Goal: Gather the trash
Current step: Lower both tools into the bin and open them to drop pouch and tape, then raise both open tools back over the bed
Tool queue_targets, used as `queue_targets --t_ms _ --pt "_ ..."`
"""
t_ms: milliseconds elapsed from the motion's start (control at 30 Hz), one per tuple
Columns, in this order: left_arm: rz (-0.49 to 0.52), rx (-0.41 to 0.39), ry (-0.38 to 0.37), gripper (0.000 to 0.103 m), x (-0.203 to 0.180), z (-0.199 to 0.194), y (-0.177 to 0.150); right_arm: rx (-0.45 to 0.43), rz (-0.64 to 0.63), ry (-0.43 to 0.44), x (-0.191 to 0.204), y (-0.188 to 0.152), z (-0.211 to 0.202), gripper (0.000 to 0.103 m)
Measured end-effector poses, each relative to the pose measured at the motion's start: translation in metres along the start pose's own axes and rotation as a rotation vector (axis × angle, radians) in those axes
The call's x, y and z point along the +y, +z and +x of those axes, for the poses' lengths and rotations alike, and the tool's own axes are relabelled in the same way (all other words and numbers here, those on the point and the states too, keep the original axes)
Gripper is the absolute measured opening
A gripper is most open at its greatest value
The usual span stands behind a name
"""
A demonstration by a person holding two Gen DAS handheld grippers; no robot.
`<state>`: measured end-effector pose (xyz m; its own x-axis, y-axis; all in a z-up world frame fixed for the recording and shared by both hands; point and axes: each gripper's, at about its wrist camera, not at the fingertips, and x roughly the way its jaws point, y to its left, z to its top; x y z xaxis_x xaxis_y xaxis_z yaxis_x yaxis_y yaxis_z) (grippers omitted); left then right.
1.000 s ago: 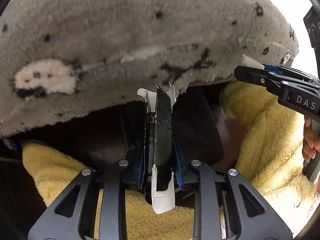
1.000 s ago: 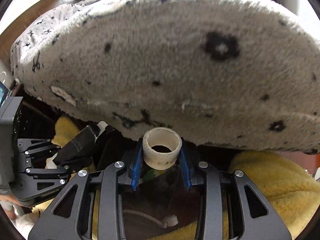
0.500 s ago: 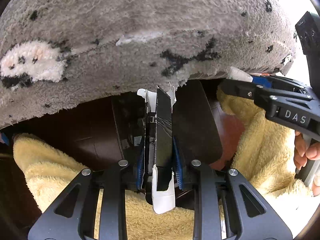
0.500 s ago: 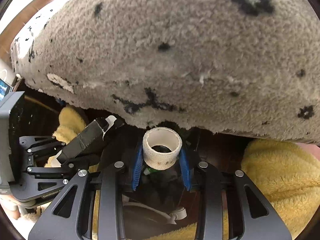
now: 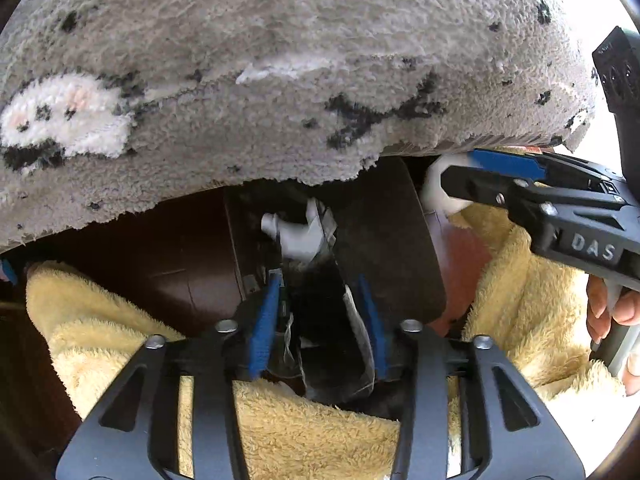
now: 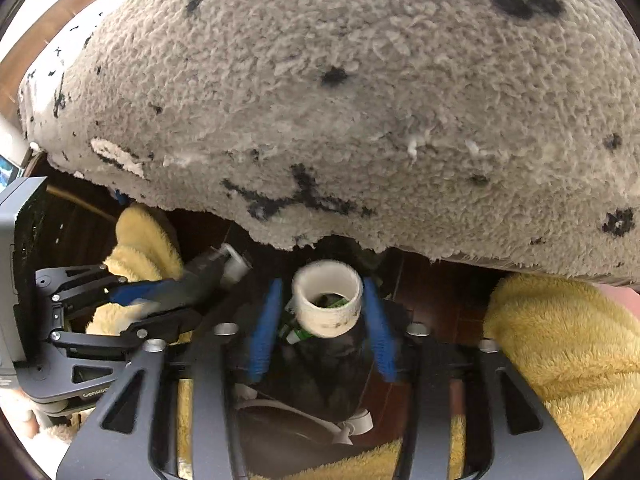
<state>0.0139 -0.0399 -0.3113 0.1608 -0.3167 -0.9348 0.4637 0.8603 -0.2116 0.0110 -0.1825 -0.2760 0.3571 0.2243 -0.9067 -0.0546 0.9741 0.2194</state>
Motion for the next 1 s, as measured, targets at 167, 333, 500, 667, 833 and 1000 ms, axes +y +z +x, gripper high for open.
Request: queue_targets --t_ms 167,333,500,667,833,1000 --pt "-0.013 -0.016 0.021 0.065 0.006 -0.009 0.0 -0.028 0.023 -0.026 -0.012 0.001 -0.013 0.076" --pt "0.002 -0.055 0.069 0.089 0.007 -0.028 0.0 -0.072 0.067 -0.044 -0.025 0.004 -0.031 0.089" --pt "0.012 -0.102 0.085 0.094 0.007 -0.052 0.001 -0.111 0.082 -0.059 -0.035 0.007 -0.048 0.092" --pt "0.015 -0.154 0.085 0.094 0.007 -0.076 0.005 -0.143 0.085 -0.057 -0.038 0.01 -0.062 0.092" --pt "0.016 -0.212 0.09 0.094 0.006 -0.1 0.009 -0.185 0.067 -0.063 -0.035 0.015 -0.08 0.092" --pt "0.015 -0.271 0.111 0.094 0.006 -0.12 0.016 -0.251 0.039 -0.082 -0.03 0.022 -0.106 0.092"
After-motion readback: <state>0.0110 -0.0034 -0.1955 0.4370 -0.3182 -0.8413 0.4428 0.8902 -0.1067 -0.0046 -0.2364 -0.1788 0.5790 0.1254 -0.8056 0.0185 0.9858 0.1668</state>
